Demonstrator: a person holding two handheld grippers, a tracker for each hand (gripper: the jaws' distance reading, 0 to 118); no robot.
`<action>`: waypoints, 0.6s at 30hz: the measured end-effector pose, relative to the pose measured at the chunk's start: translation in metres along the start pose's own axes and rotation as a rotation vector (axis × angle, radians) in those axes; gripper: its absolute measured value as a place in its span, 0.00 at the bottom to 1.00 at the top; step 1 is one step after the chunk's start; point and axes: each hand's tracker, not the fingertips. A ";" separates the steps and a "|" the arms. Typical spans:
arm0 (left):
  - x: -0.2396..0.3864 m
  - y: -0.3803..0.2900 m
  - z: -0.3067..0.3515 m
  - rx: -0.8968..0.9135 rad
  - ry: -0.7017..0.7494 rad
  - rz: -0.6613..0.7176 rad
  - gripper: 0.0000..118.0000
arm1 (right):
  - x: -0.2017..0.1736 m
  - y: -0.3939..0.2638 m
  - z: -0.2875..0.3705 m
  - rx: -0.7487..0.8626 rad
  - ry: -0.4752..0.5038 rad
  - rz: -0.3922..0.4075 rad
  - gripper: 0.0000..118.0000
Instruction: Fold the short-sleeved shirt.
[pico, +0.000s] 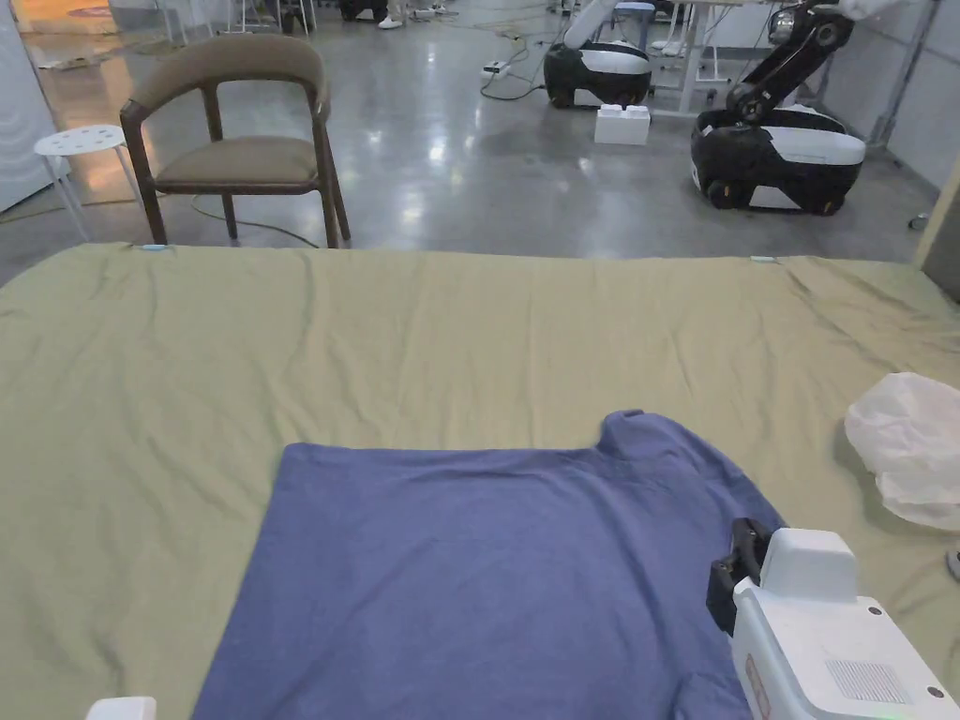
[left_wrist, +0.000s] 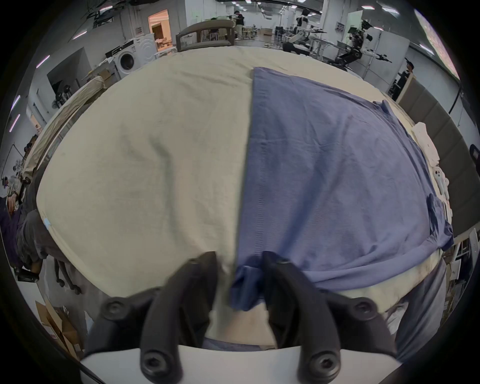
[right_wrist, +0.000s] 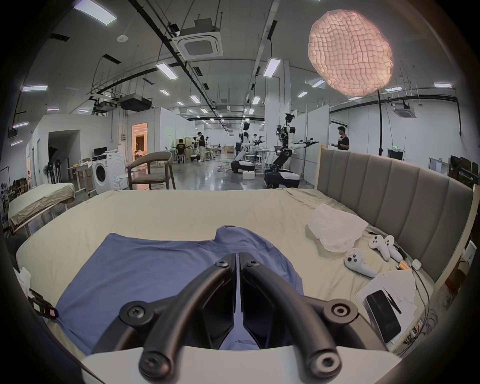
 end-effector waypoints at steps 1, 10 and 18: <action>0.002 0.000 0.000 -0.001 -0.016 -0.004 0.08 | 0.004 -0.002 0.001 -0.006 -0.004 -0.004 0.01; -0.001 0.003 0.006 0.002 -0.033 -0.055 0.00 | 0.065 -0.022 0.013 -0.218 -0.063 0.028 0.08; 0.007 -0.003 0.027 0.036 -0.038 -0.048 0.00 | 0.123 -0.084 0.016 -0.573 -0.088 0.007 0.53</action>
